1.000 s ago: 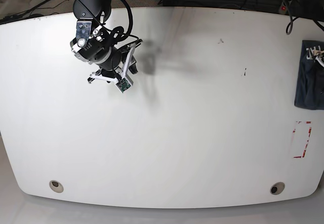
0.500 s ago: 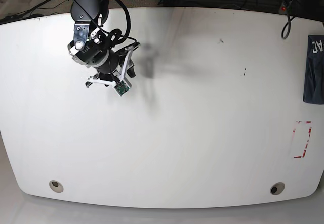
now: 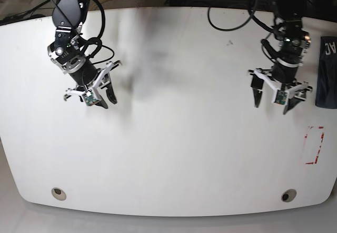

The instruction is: Fold the T-shirt properly

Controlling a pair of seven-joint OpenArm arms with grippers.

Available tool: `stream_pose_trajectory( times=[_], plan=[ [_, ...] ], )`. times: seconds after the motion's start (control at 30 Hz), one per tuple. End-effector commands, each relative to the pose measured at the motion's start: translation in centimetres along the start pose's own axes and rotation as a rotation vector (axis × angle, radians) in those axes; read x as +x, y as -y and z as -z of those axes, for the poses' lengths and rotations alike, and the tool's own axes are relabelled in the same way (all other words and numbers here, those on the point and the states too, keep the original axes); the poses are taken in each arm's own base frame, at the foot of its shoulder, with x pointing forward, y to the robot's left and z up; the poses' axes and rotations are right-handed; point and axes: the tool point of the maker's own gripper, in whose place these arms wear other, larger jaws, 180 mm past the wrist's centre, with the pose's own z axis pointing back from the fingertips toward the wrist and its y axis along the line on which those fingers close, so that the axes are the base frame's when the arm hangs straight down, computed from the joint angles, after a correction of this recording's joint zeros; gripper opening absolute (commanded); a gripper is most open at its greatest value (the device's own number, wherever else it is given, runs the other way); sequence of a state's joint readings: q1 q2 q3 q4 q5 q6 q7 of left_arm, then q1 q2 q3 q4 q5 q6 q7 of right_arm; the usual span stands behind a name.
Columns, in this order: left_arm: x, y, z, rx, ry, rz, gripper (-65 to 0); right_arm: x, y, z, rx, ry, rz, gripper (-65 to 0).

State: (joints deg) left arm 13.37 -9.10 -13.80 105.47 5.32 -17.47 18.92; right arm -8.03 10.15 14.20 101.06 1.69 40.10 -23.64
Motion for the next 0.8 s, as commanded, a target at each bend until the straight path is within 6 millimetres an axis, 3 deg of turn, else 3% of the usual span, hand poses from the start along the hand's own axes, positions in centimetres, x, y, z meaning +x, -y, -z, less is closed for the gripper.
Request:
stream_pose_trajectory(
  times=[0.0,0.17,0.27,0.33,0.5,0.77],
  plan=[
    [0.1,3.7,-0.5,-0.029,0.042,-0.013,-18.5,-0.1,1.5,-0.8,-0.03,0.11,0.055,-49.8],
    [-1.7,9.8,-3.4,-0.112,0.033,-0.075,-18.9,-2.7,1.9,-3.0,-0.073,0.153,0.133,-49.8],
    [-3.6,12.5,-5.8,-0.169,-0.013,-0.107,-23.6,-4.9,1.6,-4.4,-0.091,0.113,0.165,-49.8],
    [-4.9,13.5,-8.0,-0.196,-0.057,-0.113,-26.7,-6.9,1.0,-5.9,-0.096,0.073,0.199,-49.8],
    [-8.7,15.7,-13.7,-0.243,-0.211,-0.15,-26.9,-10.0,-0.7,-9.5,-0.094,0.057,0.354,-49.8],
    [-13.7,17.3,-23.0,-0.292,-0.453,-0.294,-27.1,-14.9,-6.2,-16.0,-0.05,-0.12,0.443,-49.8]
  ],
)
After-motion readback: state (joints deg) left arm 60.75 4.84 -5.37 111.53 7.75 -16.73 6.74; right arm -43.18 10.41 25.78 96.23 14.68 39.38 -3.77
